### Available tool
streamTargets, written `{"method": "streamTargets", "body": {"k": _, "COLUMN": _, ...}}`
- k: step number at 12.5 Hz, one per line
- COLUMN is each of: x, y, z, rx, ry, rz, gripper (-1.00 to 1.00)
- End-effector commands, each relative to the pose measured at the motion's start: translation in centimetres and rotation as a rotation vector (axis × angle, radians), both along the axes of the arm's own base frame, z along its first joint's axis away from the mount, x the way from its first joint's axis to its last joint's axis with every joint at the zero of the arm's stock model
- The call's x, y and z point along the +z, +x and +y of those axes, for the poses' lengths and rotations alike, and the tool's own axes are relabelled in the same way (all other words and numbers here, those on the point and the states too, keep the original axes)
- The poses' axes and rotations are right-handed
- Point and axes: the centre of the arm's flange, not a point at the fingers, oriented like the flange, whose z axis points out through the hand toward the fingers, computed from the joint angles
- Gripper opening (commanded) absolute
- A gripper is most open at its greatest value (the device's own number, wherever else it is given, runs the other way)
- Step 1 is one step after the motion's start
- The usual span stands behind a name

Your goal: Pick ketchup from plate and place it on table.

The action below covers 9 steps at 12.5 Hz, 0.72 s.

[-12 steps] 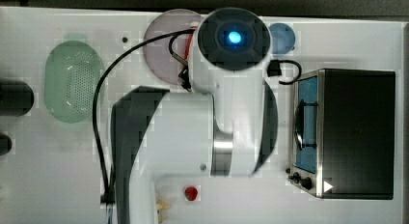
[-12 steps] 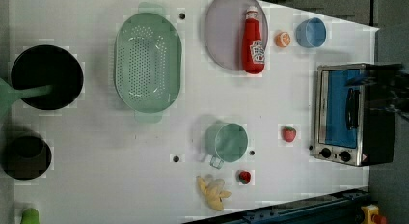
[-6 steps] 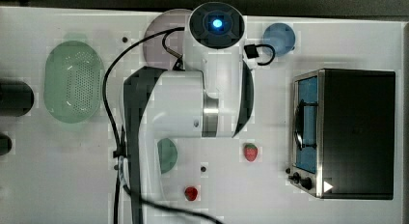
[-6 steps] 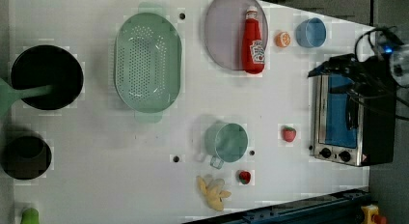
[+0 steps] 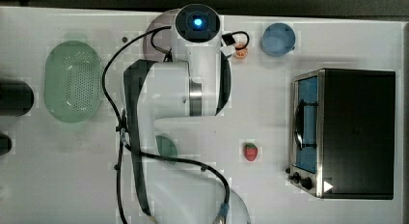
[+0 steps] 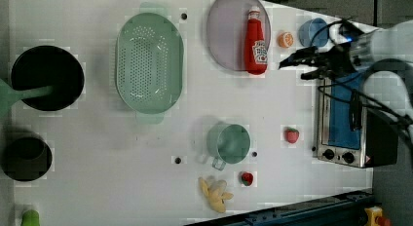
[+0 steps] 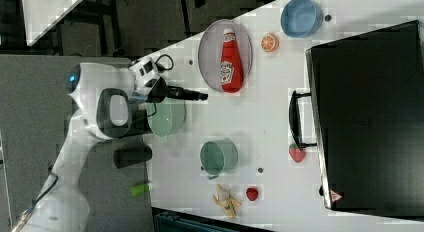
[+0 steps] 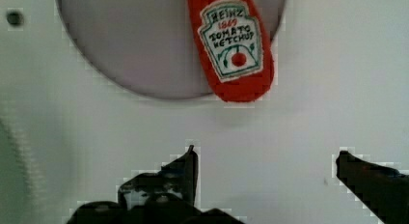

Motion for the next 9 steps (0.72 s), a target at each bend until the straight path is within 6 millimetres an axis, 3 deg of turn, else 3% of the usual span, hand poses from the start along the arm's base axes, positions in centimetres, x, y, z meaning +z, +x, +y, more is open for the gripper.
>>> {"method": "streamTargets", "body": {"k": 1, "x": -1.4, "y": 1.5, "z": -0.4, "rx": 0.144, "ry": -0.004, "rz": -0.064, "gripper": 1.0}}
{"method": "streamTargets", "body": {"k": 9, "x": -10.6, "y": 3.4, "z": 0.3, "rx": 0.231, "ry": -0.021, "rz": -0.182, "gripper": 1.0}}
